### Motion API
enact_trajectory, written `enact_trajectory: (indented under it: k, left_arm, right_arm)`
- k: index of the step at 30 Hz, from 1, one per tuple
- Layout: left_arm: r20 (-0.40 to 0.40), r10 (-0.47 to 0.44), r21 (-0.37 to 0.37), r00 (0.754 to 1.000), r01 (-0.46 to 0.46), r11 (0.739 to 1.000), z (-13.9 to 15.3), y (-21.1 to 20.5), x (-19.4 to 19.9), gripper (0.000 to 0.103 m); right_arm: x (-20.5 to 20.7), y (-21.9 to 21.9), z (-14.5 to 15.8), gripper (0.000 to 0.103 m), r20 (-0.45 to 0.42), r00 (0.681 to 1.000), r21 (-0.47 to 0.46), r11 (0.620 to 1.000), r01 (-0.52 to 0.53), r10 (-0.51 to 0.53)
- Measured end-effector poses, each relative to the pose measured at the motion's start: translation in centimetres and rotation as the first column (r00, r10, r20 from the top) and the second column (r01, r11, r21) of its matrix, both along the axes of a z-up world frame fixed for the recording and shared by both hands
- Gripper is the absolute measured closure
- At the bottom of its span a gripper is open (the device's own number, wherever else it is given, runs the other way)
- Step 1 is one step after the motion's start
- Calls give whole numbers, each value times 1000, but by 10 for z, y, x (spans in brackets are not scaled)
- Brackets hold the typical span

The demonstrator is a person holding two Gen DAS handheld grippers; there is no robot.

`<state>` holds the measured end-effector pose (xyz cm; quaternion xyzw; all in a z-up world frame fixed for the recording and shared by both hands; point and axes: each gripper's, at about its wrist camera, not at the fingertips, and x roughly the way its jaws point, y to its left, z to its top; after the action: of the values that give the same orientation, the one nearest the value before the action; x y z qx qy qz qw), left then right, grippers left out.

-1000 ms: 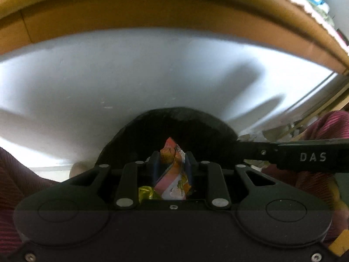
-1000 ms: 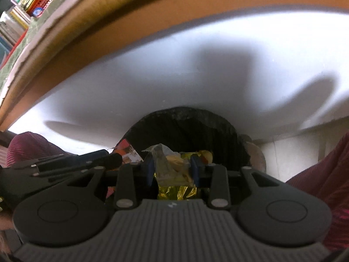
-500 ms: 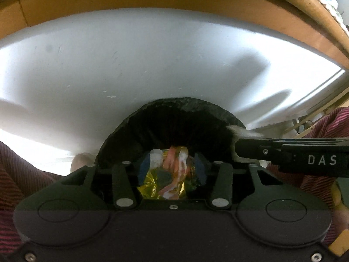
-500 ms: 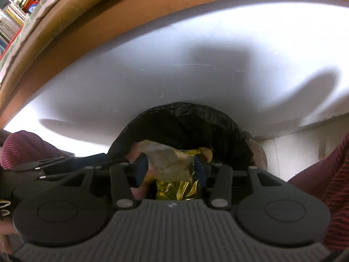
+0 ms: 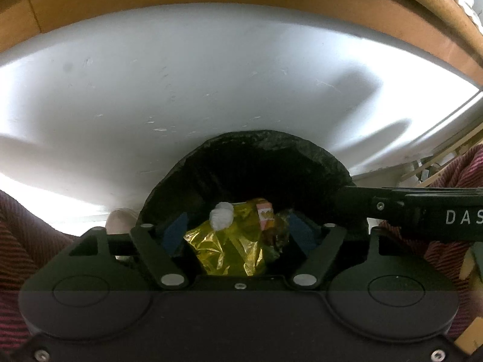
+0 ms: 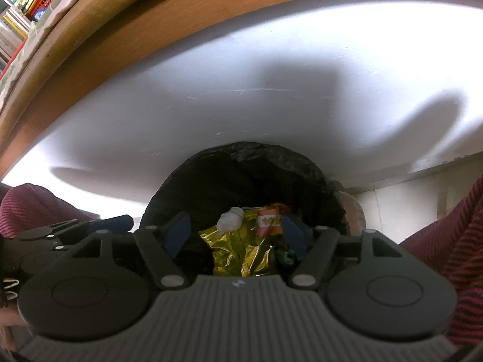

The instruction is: Collect trash

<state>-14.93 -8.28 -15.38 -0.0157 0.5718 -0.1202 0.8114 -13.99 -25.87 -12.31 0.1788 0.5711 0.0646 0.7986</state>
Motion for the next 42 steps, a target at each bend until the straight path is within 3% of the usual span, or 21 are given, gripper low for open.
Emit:
enact_trajectory:
  k: [12, 42]
  left_arm:
    - [-18, 16, -12, 1000, -16, 1000, -5, 4, 1, 21]
    - [-43, 26, -12, 999, -26, 1000, -10, 5, 2, 21]
  right_arm:
    - [0, -2, 0, 16, -2, 1000, -15, 1000, 17, -17]
    - [-1, -3, -4, 15, -13, 1000, -9, 1000, 28, -28]
